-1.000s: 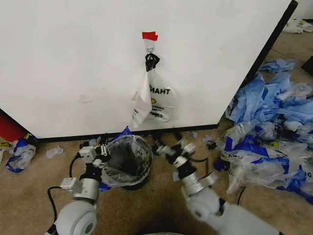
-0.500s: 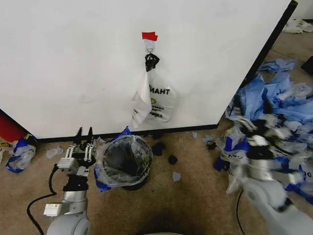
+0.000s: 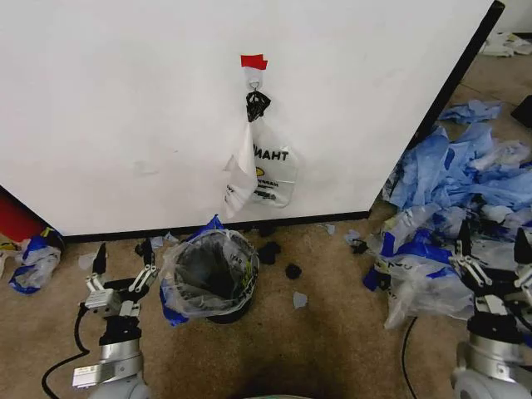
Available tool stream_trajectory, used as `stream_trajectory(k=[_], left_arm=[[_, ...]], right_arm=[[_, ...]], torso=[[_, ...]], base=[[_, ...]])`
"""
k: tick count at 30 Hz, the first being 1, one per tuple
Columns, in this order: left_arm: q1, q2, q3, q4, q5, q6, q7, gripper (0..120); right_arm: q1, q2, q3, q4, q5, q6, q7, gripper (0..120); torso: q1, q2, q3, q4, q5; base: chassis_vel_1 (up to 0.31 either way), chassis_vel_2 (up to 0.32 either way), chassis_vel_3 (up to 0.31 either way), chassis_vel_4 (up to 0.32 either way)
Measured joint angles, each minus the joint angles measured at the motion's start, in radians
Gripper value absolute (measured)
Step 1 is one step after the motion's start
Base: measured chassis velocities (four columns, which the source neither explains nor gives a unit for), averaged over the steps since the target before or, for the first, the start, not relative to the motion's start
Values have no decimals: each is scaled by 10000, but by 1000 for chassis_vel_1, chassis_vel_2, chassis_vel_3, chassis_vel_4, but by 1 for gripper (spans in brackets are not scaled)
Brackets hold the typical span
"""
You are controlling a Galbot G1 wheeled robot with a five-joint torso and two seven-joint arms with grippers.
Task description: Pick up the garbage bag from the wall and place it over the trash bin.
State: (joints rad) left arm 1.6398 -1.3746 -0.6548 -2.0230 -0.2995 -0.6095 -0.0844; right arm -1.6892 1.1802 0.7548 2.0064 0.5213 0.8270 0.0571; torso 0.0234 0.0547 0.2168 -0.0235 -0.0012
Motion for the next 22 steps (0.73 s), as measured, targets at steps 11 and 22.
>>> stream_trajectory(k=[11,22], left_arm=[[33,-99,252,-296,-282,290,131,100],[339,-105,738,-686,-444,714,302,100]], right_arm=[[141,205,-1104,-255,-1178,-298,272,100],[440,-87,-2055,67,-1635,-2409,1398,100]], torso=[[0,0,1,-1,-1],[1,-1,1,0,-1]], base=[[0,0,0,0],[0,0,0,0]])
